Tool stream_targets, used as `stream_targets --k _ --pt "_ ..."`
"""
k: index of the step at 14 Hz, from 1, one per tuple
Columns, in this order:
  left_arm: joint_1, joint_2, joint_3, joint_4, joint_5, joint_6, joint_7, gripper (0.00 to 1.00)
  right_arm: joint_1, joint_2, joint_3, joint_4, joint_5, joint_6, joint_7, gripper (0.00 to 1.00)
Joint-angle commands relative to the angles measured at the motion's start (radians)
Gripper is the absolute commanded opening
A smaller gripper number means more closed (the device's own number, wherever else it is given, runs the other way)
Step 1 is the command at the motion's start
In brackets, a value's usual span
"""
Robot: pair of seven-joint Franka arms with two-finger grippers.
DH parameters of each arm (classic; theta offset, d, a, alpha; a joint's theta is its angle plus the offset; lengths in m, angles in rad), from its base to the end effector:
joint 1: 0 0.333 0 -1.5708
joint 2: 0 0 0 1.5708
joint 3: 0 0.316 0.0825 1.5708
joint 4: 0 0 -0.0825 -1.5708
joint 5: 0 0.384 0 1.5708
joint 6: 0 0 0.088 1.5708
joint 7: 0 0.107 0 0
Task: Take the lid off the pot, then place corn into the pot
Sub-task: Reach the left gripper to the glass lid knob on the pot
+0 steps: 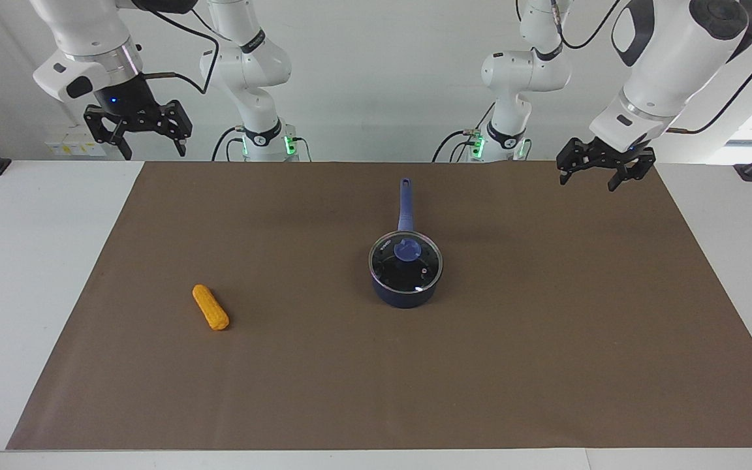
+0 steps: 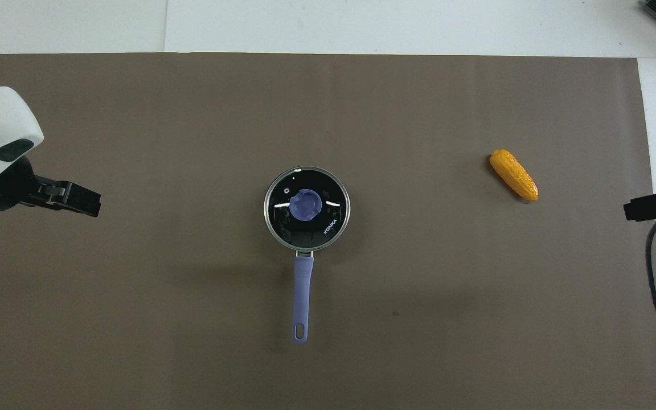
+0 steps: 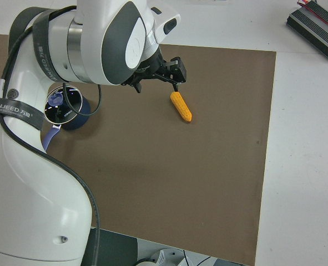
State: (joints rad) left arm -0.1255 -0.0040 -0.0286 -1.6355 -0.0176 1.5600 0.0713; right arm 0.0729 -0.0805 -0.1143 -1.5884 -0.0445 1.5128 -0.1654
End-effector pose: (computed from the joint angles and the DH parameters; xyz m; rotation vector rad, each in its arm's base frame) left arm 0.5429 -0.0863 0.5954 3.1053 -0.3508 -0.1128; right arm 0.5228 -0.0294 0.6543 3.1003 0.1888 0.0011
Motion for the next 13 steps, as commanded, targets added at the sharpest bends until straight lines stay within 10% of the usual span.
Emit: stream_targets --k 1,13 --pt "-0.051 -0.005 0.010 -0.036 0.018 0.057 -0.051 1.00 -0.004 -0.013 0.001 -0.008 0.015 0.000 -0.019 1.00" --pt "-0.264 0.101 0.010 -0.032 0.038 0.170 -0.346 1.00 -0.004 -0.013 0.001 -0.008 0.015 0.000 -0.019 1.00"
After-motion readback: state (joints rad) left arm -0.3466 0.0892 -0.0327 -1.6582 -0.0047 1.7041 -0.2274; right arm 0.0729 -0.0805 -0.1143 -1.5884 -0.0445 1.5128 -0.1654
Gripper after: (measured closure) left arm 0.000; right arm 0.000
